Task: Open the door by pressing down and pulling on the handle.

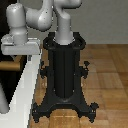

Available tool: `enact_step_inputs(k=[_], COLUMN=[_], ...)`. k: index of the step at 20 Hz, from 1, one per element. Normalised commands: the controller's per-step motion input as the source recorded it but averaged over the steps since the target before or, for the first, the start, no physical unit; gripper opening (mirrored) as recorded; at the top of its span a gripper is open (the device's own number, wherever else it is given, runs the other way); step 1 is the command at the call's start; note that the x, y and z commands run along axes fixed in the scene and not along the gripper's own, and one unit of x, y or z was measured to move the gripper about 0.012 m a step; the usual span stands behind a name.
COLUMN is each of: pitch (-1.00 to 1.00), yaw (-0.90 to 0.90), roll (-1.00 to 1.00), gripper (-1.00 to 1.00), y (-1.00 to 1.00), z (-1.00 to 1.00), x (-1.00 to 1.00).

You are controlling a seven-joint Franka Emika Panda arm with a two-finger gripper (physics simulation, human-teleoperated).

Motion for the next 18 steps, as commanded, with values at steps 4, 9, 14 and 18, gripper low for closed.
enact_step_inputs(k=[4, 9, 14, 18], pitch=[0.0, 0.0, 0.0, 0.0], yaw=[0.0, 0.0, 0.0, 0.0], roll=[0.0, 0.0, 0.0, 0.0], gripper=[-1.0, -1.0, -1.0, -1.0], y=[0.0, 0.0, 0.0, 0.0], z=[0.0, 0.0, 0.0, 0.0], x=[0.0, 0.0, 0.0, 0.0])
